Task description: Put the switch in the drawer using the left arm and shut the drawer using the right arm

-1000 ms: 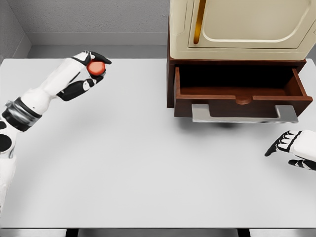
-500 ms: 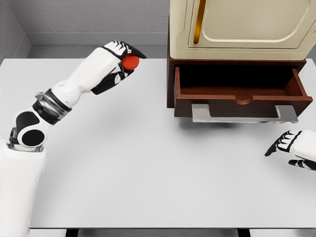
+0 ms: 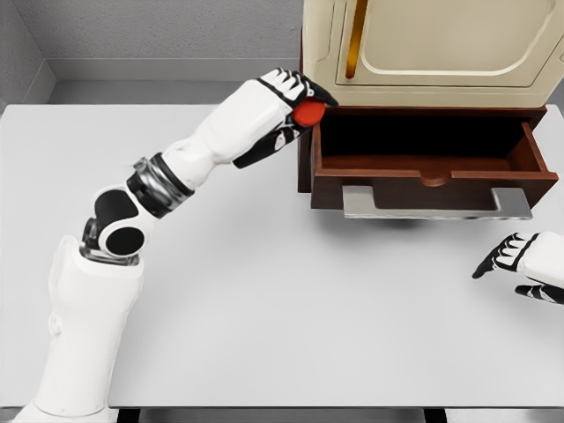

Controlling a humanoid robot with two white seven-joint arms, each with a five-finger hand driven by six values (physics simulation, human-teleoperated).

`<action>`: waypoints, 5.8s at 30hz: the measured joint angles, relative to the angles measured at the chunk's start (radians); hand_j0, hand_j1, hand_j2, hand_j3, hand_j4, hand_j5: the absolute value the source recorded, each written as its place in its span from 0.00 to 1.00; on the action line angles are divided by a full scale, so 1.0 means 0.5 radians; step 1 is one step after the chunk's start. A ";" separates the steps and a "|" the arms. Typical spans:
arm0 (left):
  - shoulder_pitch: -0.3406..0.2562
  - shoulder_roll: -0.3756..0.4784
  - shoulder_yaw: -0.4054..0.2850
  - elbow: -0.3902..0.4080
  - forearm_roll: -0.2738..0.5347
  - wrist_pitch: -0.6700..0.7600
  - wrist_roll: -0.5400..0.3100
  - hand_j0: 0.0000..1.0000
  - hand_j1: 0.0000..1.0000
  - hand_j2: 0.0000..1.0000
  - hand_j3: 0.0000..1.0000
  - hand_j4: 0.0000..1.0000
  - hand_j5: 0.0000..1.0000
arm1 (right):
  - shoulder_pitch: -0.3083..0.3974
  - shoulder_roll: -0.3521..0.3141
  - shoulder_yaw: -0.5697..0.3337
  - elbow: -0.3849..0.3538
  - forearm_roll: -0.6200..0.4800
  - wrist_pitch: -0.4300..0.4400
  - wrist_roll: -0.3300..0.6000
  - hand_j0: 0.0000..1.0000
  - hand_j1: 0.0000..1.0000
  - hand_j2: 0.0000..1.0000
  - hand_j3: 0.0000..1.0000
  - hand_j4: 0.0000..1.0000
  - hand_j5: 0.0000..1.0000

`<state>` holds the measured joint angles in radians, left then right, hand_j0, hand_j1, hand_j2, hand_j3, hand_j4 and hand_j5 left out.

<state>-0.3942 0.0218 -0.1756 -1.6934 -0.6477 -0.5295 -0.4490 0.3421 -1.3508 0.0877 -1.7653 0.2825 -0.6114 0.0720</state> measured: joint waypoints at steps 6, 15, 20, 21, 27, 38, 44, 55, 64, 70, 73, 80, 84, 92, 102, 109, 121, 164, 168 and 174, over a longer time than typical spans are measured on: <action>-0.077 -0.038 -0.096 0.015 -0.141 0.102 0.002 0.33 0.33 0.33 0.33 0.33 0.33 | -0.006 0.000 0.000 0.002 0.002 0.000 0.000 0.71 0.71 0.71 0.71 0.71 0.71; -0.132 -0.043 -0.260 0.014 -0.388 0.234 0.002 0.33 0.33 0.33 0.33 0.33 0.33 | -0.015 0.003 0.000 0.003 0.000 0.000 0.000 0.71 0.71 0.71 0.71 0.71 0.71; -0.147 -0.044 -0.334 -0.007 -0.461 0.273 0.002 0.32 0.32 0.32 0.32 0.32 0.32 | -0.018 0.003 0.000 0.003 0.000 0.000 0.001 0.71 0.71 0.71 0.71 0.71 0.71; -0.156 -0.044 -0.349 -0.010 -0.475 0.275 0.002 0.31 0.31 0.31 0.31 0.31 0.31 | -0.018 0.003 0.000 0.003 0.000 0.000 0.001 0.71 0.71 0.71 0.71 0.71 0.71; -0.190 -0.044 -0.420 -0.012 -0.595 0.282 0.001 0.31 0.31 0.31 0.31 0.31 0.31 | -0.018 0.003 0.000 0.003 0.000 0.000 0.001 0.71 0.71 0.71 0.71 0.71 0.71; -0.218 -0.044 -0.477 -0.011 -0.688 0.284 0.002 0.57 0.57 0.57 0.57 0.57 0.57 | -0.021 0.003 0.000 0.006 0.000 0.000 0.001 0.71 0.71 0.71 0.71 0.71 0.71; -0.218 -0.043 -0.493 -0.014 -0.729 0.284 0.008 0.69 0.69 0.69 0.69 0.69 0.69 | -0.021 0.003 0.000 0.006 0.000 0.000 0.001 0.71 0.71 0.71 0.71 0.71 0.71; -0.230 -0.044 -0.497 -0.040 -0.745 0.283 0.010 0.72 0.72 0.72 0.72 0.72 0.72 | -0.021 0.003 0.000 0.006 0.000 0.000 0.001 0.71 0.71 0.71 0.71 0.71 0.71; -0.230 -0.044 -0.497 -0.042 -0.744 0.285 0.010 0.75 0.75 0.75 0.75 0.75 0.75 | -0.021 0.003 0.000 0.006 0.000 0.000 0.001 0.71 0.71 0.71 0.71 0.71 0.71; -0.242 -0.044 -0.497 -0.042 -0.746 0.285 0.010 0.78 0.78 0.78 0.78 0.78 0.78 | -0.021 0.006 0.000 0.006 0.000 0.000 0.001 0.71 0.71 0.71 0.71 0.71 0.71; -0.242 -0.044 -0.497 -0.041 -0.746 0.286 0.010 0.78 0.78 0.78 0.78 0.78 0.78 | -0.021 0.006 0.000 0.006 0.000 0.000 0.001 0.71 0.71 0.71 0.71 0.71 0.71; -0.242 -0.044 -0.498 -0.041 -0.746 0.286 0.010 0.81 0.81 0.81 0.81 0.81 0.81 | -0.021 0.006 0.000 0.006 0.000 0.000 0.001 0.71 0.71 0.71 0.71 0.71 0.71; -0.239 -0.044 -0.502 -0.042 -0.745 0.286 0.010 0.81 0.81 0.81 0.81 0.81 0.81 | -0.021 0.005 0.000 0.006 0.000 0.000 0.001 0.71 0.71 0.71 0.71 0.71 0.71; -0.255 -0.044 -0.507 -0.180 -0.548 0.168 0.009 0.81 0.81 0.81 0.81 0.81 0.81 | -0.021 0.002 0.000 0.006 -0.003 0.000 0.000 0.71 0.71 0.71 0.71 0.71 0.71; -0.218 0.630 -0.376 -0.213 0.654 -0.154 0.007 0.82 0.82 0.82 0.82 0.82 0.82 | -0.022 -0.034 0.004 0.007 -0.181 0.000 -0.010 0.70 0.70 0.70 0.70 0.70 0.70; 0.383 1.412 -0.034 -0.164 1.497 -0.168 0.006 0.95 0.95 0.95 0.95 0.95 0.95 | -0.010 -0.078 0.019 0.008 -0.364 0.000 -0.024 0.68 0.68 0.68 0.68 0.68 0.68; 0.742 1.255 0.523 0.559 1.412 -0.167 -0.259 1.00 1.00 1.00 1.00 1.00 1.00 | -0.021 -0.113 0.025 0.008 -0.401 -0.004 -0.025 0.68 0.68 0.68 0.68 0.68 0.68; 0.773 1.108 0.602 0.590 1.414 -0.168 -0.324 1.00 1.00 1.00 1.00 1.00 1.00 | -0.288 0.075 0.044 0.060 -0.054 -0.027 0.073 0.70 0.70 0.70 0.70 0.70 0.70; 0.773 1.108 0.599 0.592 1.413 -0.168 -0.324 1.00 1.00 1.00 1.00 1.00 1.00 | -0.270 0.044 0.078 0.078 -0.105 -0.017 0.013 0.70 0.70 0.70 0.70 0.70 0.70; 0.773 1.106 0.602 0.588 1.413 -0.167 -0.324 1.00 1.00 1.00 1.00 1.00 1.00 | -0.184 -0.062 0.043 0.109 -0.132 -0.003 -0.029 0.66 0.66 0.66 0.66 0.66 0.66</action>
<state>-0.0077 0.5749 0.1253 -1.3992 0.0589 -0.6133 -0.6112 0.2500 -1.3819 0.1092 -1.7109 0.2167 -0.6129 0.0573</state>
